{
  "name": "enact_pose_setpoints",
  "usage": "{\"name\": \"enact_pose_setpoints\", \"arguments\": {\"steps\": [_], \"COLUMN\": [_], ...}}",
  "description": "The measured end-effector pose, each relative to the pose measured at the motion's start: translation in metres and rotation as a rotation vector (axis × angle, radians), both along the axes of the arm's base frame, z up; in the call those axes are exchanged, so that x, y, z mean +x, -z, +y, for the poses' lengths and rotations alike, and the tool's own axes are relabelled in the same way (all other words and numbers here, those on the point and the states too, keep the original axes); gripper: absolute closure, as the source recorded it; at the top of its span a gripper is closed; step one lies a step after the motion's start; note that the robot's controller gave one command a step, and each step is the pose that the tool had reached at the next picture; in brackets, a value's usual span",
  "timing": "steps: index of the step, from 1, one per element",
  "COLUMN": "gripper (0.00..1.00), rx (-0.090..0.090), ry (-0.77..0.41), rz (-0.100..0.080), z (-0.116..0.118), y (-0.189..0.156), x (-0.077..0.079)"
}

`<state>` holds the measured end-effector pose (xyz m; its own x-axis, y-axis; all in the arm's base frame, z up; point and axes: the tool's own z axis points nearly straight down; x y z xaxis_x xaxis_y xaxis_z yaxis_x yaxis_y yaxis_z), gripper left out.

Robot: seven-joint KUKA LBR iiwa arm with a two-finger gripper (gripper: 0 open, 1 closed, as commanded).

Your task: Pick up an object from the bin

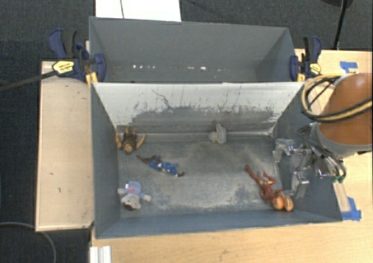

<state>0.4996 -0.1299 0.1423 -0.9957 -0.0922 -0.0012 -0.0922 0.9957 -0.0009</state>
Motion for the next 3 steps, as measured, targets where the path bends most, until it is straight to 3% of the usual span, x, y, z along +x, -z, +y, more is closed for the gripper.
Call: {"name": "enact_pose_setpoints", "arguments": {"steps": [1,2,3], "gripper": [0.00,0.00,1.00], "rx": [-0.003,-0.001,-0.012], "ry": [-0.162,-0.186,-0.528], "rz": [-0.008,-0.008,-0.024], "z": [0.024,0.023,-0.002], "y": [0.060,0.081,0.069], "x": [0.006,0.002,-0.012]}}
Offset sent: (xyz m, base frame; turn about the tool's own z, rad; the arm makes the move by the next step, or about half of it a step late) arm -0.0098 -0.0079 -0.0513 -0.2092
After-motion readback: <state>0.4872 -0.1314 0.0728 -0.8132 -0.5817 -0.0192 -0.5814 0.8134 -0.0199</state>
